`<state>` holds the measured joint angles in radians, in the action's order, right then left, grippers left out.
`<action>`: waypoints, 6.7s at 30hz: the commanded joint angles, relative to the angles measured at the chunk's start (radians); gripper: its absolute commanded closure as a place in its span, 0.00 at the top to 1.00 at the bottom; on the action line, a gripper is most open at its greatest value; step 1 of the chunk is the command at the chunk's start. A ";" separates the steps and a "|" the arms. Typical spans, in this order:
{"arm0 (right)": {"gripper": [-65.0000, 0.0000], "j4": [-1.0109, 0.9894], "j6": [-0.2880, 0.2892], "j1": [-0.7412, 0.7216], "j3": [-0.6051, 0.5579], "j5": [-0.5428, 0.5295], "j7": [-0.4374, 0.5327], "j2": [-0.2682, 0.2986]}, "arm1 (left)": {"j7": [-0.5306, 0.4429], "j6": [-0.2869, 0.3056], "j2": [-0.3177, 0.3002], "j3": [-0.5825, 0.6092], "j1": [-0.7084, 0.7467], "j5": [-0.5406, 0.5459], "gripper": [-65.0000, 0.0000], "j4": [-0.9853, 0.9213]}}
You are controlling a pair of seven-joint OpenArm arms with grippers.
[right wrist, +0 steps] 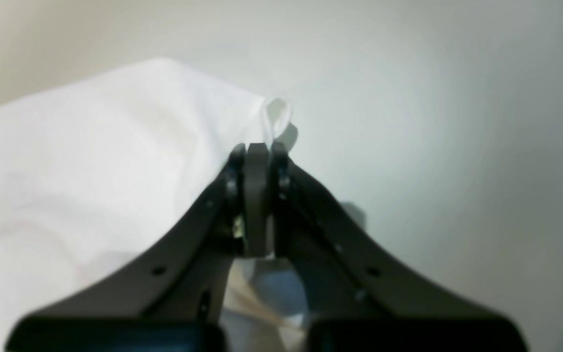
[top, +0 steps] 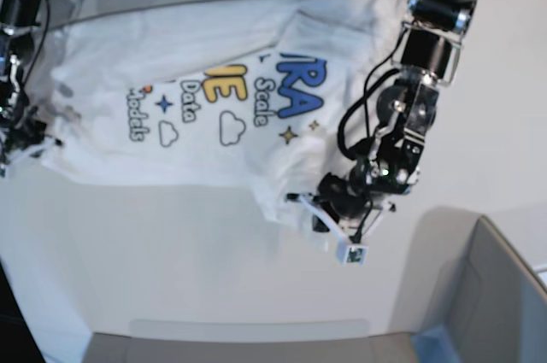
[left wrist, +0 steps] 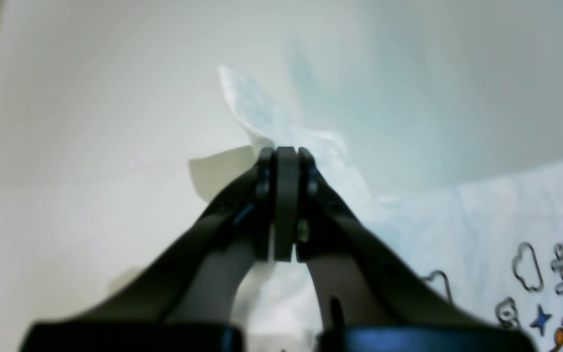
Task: Layout the t-shirt on the table in an organized manner, then fold the t-shirt properly
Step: 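Lift the hem with both grippers and fold it toward the collar, then drag the held hem over the collar with the left gripper, then release the hem and move both grippers to the folded strip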
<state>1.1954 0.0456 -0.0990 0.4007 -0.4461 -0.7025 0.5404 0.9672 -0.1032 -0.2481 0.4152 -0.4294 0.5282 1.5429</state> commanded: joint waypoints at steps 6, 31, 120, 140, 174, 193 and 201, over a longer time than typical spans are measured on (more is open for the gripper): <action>0.00 0.179 0.013 0.014 0.093 -0.010 -0.064 0.008 | -0.014 -0.003 -0.030 -0.123 0.113 -0.003 0.00 0.117; 0.00 0.447 0.013 0.207 0.209 -0.010 -0.067 -0.038 | -0.012 -0.003 -0.044 -0.250 0.491 -0.003 0.00 0.489; 0.00 0.295 0.092 0.385 0.386 -0.009 -0.156 0.002 | 0.240 -0.595 -0.136 -0.402 0.900 0.955 0.00 0.511; 0.15 0.298 0.092 0.394 0.399 -0.007 -0.156 -0.021 | 0.236 -0.595 -0.138 -0.395 0.952 0.955 0.06 0.508; 0.36 0.614 0.093 0.450 0.344 -0.009 -0.147 -0.185 | 0.190 -0.595 -0.084 -0.517 0.831 0.955 0.20 0.508; 0.36 0.536 0.092 0.517 0.307 -0.010 -0.156 -0.251 | 0.238 -0.595 -0.056 -0.276 0.680 0.889 0.20 0.462; 0.36 0.392 0.090 0.420 0.171 -0.006 -0.154 -0.217 | 0.181 -0.595 -0.052 -0.218 0.669 0.735 0.20 0.248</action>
<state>1.5929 0.1303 0.3126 0.5797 -0.4488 -0.8059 0.3233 1.1446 -0.6647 -0.2947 0.1989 0.2481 1.2831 1.7821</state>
